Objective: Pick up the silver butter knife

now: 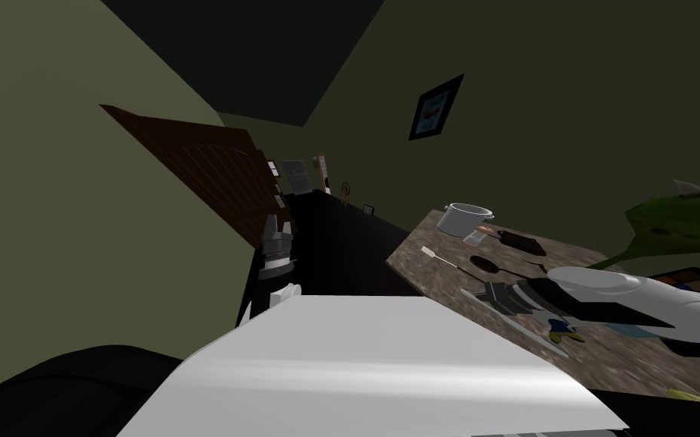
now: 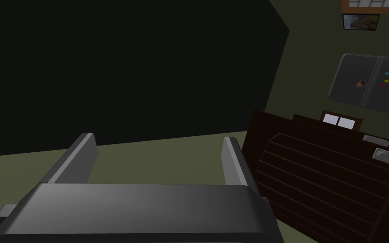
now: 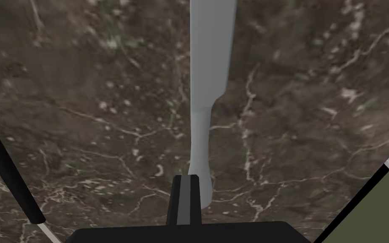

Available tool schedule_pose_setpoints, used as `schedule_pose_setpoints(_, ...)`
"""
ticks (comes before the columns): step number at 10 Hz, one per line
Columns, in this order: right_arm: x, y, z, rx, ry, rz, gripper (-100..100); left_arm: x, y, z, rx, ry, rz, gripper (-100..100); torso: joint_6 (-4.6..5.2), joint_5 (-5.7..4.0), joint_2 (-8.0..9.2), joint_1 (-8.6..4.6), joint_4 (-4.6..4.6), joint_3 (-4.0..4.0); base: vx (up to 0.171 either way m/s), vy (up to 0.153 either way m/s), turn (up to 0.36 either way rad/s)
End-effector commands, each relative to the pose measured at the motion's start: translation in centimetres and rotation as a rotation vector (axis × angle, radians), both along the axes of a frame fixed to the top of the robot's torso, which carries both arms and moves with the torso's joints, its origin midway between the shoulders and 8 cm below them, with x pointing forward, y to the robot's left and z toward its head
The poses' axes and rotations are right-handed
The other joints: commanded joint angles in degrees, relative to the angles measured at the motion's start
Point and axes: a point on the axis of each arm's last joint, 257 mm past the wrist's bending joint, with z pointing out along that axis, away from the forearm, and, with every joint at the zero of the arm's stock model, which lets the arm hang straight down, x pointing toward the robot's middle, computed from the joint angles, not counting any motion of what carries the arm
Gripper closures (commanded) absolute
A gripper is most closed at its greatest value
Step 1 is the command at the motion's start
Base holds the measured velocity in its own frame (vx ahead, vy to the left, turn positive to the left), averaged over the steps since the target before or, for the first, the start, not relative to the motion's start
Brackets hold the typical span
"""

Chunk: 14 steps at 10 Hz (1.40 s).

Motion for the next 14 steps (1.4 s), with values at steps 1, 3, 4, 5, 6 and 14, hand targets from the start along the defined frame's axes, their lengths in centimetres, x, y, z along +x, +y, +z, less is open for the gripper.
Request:
schedule_pose_setpoints(1, 2.1, -1.6, 2.2, -0.052, -0.043, 0.027, -100, 0.0, 0.0, 0.0, 0.000, 0.000, 0.000, 0, 0.00, 0.00, 0.00, 0.00, 0.00, 0.00, -0.064, 0.020, 0.065)
schedule_pose_setpoints(3, 3.5, -2.8, 3.6, -0.093, -0.072, 0.048, -100, 0.0, 0.0, 0.0, 0.000, 0.000, 0.000, 0, 0.00, 0.03, 0.22, 0.09, 0.05, 0.13, -0.086, 0.030, 0.046)
schedule_pose_setpoints(4, 4.3, -3.6, 4.6, -0.122, -0.089, 0.063, -100, 0.0, 0.0, 0.0, 0.000, 0.000, 0.000, 0, 0.00, 0.05, 0.34, 0.15, 0.08, 0.19, -0.131, 0.045, 0.057)
schedule_pose_setpoints(5, 5.0, -4.4, 5.5, -0.151, -0.104, 0.075, -100, 0.0, 0.0, 0.0, 0.000, 0.000, 0.000, 0, 0.00, 0.05, 0.45, 0.18, 0.10, 0.26, -0.130, 0.054, 0.044)
schedule_pose_setpoints(6, 5.3, -4.8, 5.9, -0.165, -0.110, 0.081, -100, 0.0, 0.0, 0.0, 0.000, 0.000, 0.000, 0, 0.02, 0.06, 0.49, 0.21, 0.12, 0.29, -0.090, 0.037, 0.021)
schedule_pose_setpoints(14, 1.2, -10.0, 4.2, -0.298, -0.057, 0.018, -100, 0.0, 0.0, 0.0, 0.000, 0.000, 0.000, 0, 0.02, 0.03, -0.23, 0.15, -0.05, -0.13, 0.009, 0.073, -0.024)
